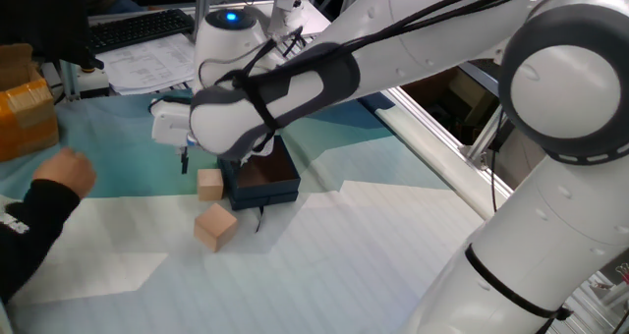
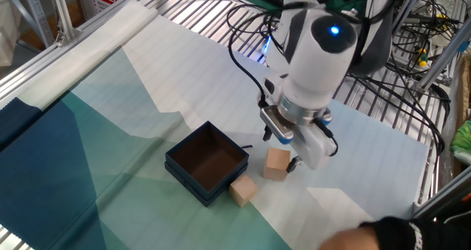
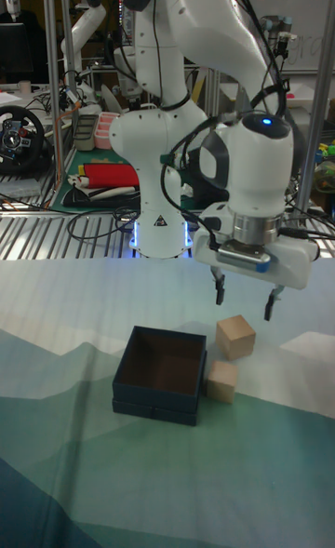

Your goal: Take everything out of the gift box

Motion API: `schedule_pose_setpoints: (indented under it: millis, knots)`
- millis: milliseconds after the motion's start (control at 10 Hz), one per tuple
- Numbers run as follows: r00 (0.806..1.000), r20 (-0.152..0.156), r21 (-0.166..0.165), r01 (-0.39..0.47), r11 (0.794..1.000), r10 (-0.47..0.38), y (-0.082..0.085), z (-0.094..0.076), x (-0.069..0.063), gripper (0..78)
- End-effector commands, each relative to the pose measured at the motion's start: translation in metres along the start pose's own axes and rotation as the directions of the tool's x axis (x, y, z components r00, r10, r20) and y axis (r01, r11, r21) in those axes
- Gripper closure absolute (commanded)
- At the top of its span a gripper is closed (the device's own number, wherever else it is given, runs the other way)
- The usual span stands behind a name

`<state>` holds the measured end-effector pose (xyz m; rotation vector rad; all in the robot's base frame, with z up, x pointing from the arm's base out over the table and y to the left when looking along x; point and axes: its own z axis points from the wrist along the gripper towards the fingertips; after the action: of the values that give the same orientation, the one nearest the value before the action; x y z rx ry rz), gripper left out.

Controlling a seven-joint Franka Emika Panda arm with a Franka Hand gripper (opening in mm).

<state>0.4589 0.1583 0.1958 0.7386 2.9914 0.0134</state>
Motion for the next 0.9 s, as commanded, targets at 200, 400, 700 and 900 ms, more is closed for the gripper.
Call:
schedule_pose_setpoints:
  millis: [200, 400, 700, 900]
  knots:
    - [0.997, -0.053, 0.008, 0.062, 0.998, -0.062, -0.023, -0.04, -0.032, 0.2]
    - [0.993, -0.062, 0.015, 0.103, 0.995, -0.102, -0.038, -0.048, -0.051, 0.2]
    - [0.986, -0.061, 0.011, 0.159, 0.987, -0.158, -0.06, -0.049, -0.075, 0.2]
    - [0.979, -0.055, 0.008, 0.199, 0.98, -0.198, -0.073, -0.043, -0.086, 0.2]
